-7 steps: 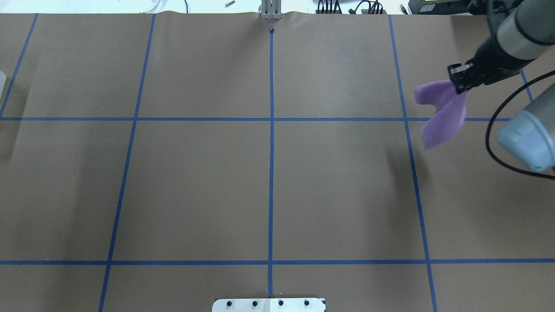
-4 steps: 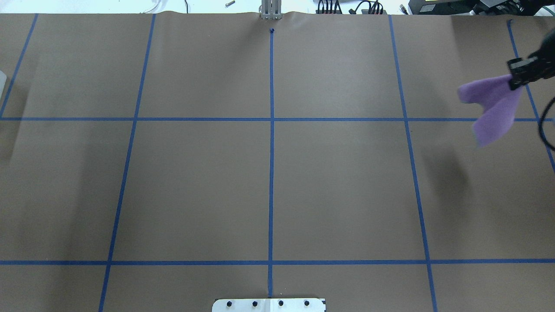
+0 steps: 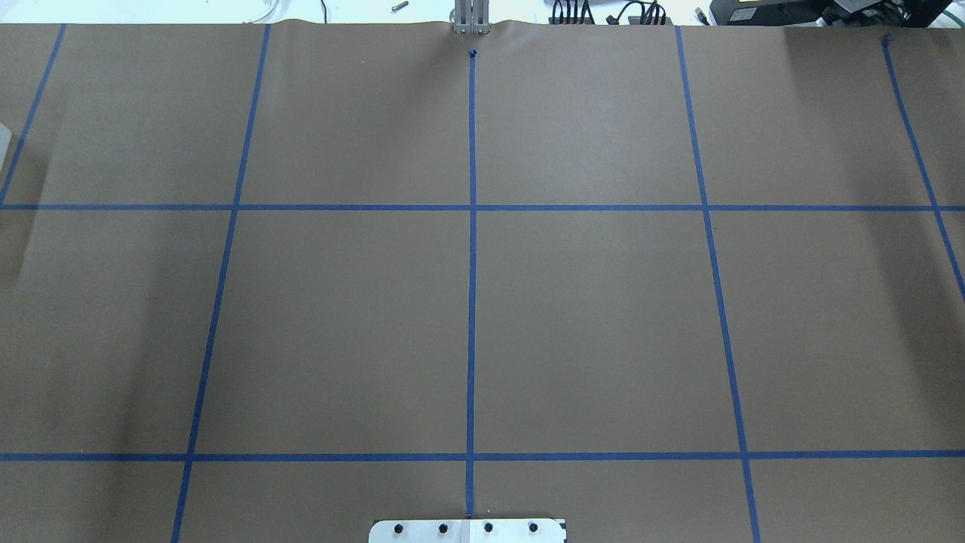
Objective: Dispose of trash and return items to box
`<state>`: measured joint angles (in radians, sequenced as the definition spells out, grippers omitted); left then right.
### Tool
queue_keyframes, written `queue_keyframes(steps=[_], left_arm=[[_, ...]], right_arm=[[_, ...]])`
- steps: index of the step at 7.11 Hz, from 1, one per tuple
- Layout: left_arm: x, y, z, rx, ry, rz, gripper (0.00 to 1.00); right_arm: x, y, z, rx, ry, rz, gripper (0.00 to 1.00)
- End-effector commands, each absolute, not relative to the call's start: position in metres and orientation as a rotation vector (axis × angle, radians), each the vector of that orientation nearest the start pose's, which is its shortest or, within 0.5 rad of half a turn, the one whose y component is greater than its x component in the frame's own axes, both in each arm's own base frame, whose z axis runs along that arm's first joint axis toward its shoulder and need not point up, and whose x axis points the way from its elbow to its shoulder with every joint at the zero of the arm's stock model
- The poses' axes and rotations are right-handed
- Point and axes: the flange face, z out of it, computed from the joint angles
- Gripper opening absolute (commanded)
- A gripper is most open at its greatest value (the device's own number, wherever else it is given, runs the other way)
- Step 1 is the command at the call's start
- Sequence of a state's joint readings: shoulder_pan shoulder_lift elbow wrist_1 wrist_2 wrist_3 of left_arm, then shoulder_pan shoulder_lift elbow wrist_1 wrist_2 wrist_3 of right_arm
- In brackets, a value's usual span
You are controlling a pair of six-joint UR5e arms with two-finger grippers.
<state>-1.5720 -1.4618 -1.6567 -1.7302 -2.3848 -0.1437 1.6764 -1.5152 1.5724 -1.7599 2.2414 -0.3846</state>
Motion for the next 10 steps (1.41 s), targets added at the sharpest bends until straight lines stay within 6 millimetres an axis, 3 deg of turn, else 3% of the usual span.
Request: queue_keyframes(steps=[1, 3, 5, 7, 8, 9, 10], left_arm=[[-0.061, -0.455, 0.643, 0.080, 0.821, -0.076, 0.98], [-0.061, -0.454, 0.641, 0.082, 0.821, -0.076, 0.98], [-0.061, -0.454, 0.640, 0.084, 0.821, -0.076, 0.98], [-0.060, -0.454, 0.640, 0.081, 0.827, -0.078, 0.98], [-0.060, -0.454, 0.640, 0.081, 0.827, -0.078, 0.98], [-0.060, -0.455, 0.639, 0.080, 0.829, -0.080, 0.98], [-0.060, -0.455, 0.638, 0.078, 0.829, -0.080, 0.98]], right_arm=[[0.128, -0.469, 0.725, -0.001, -0.672, -0.211, 0.00], [0.124, -0.441, 0.744, -0.037, -0.683, -0.201, 0.00], [0.121, -0.412, 0.742, -0.041, -0.683, -0.185, 0.00], [0.122, -0.422, 0.729, -0.023, -0.675, -0.170, 0.00], [0.123, -0.434, 0.719, -0.015, -0.672, -0.131, 0.61], [0.123, -0.447, 0.707, 0.019, -0.670, -0.121, 1.00], [0.124, -0.467, 0.686, 0.047, -0.677, -0.091, 1.00]])
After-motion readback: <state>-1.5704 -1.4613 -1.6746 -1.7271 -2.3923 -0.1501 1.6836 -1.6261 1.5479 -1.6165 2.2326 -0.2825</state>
